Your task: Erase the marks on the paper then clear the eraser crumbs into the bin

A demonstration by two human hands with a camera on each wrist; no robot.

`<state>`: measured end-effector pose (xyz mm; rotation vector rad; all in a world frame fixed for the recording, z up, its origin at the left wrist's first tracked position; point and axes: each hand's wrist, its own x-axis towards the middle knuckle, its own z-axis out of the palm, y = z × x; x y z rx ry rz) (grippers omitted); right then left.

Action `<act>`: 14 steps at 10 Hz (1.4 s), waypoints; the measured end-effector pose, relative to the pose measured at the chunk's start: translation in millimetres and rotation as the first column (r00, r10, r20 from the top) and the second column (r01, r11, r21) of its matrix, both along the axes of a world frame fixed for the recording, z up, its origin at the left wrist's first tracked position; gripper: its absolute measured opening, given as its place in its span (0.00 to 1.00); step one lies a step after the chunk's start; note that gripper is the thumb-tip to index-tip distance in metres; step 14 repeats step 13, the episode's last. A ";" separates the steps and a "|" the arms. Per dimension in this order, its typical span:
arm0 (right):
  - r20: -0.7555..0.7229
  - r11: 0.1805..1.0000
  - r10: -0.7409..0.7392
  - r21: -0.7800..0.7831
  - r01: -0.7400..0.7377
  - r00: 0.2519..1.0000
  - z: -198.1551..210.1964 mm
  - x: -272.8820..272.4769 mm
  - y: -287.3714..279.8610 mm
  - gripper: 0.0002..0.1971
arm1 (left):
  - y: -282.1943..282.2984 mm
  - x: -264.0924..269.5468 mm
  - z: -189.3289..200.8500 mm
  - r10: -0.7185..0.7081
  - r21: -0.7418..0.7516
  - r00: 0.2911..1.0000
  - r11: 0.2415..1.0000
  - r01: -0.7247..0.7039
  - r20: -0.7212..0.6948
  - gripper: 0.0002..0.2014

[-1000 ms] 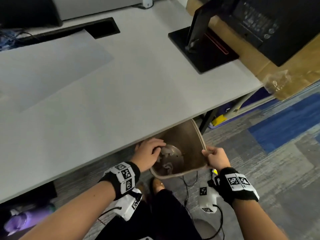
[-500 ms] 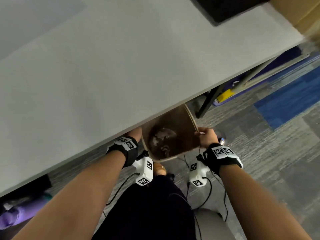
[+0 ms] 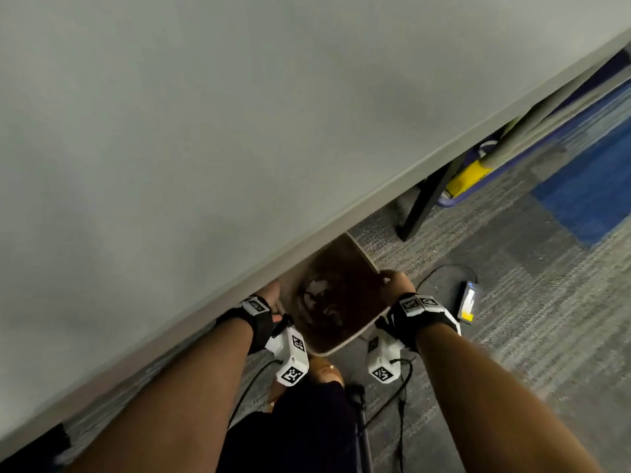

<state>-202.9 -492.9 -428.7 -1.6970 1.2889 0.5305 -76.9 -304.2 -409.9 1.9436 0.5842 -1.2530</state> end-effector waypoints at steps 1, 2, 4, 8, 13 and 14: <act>0.030 0.999 -0.001 0.032 0.000 1.000 -34.9 1.9 -5.5 0.19 | -1.1 3.0 -10.4 0.059 0.008 0.998 0.998 -0.059 0.000 0.17; 0.032 0.998 0.033 0.047 -0.035 0.999 -61.5 1.7 -9.0 0.21 | -6.0 2.3 -7.0 0.091 -0.038 0.995 0.995 -0.093 -0.046 0.25; -0.036 0.997 0.079 0.008 -0.078 0.996 -56.4 4.2 -0.6 0.22 | -11.8 -9.9 -23.1 0.132 -0.082 0.985 0.986 -0.142 -0.114 0.19; -0.067 0.999 0.000 -0.038 -0.002 0.998 -57.1 -23.4 -13.4 0.16 | -34.9 -11.8 -26.0 0.122 -0.110 0.975 0.983 -0.144 -0.186 0.26; -0.080 0.851 0.524 0.098 -0.516 0.848 81.5 13.5 30.0 0.23 | -8.0 -38.1 55.0 -0.005 -0.103 0.996 0.995 -0.005 -0.094 0.13; -0.080 0.851 0.524 0.098 -0.516 0.848 81.5 13.5 30.0 0.23 | -8.0 -38.1 55.0 -0.005 -0.103 0.996 0.995 -0.005 -0.094 0.13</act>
